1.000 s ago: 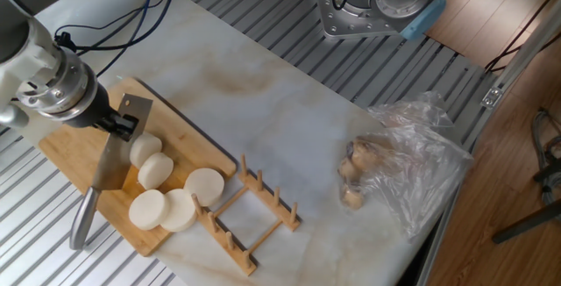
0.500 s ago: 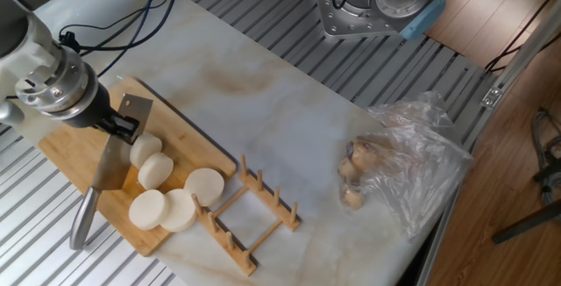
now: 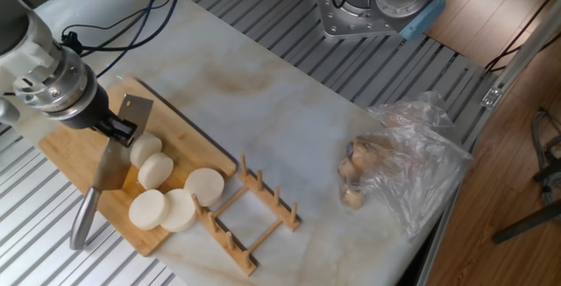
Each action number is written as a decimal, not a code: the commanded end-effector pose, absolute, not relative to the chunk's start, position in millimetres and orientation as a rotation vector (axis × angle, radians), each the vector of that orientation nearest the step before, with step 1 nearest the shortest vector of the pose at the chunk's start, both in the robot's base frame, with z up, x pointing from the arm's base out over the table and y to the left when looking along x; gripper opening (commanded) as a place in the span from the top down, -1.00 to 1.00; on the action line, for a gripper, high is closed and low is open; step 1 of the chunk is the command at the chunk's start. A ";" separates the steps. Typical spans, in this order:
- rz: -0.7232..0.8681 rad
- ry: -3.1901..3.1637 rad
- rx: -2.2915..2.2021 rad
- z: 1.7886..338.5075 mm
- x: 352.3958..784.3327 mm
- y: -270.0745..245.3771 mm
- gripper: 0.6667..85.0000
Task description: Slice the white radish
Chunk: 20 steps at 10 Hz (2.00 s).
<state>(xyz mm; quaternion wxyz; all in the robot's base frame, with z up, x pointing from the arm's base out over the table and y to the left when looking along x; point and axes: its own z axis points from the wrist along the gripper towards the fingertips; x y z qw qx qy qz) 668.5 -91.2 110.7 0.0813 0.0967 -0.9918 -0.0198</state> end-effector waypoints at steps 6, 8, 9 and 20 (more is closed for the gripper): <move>-0.004 -2.953 0.366 111.4 668.7 -102.5 0.41; -0.013 -2.964 0.359 105.1 672.4 -99.7 0.42; -0.012 -2.969 0.360 102.6 674.1 -99.3 0.42; -0.027 -2.915 0.457 105.7 658.9 -106.2 0.47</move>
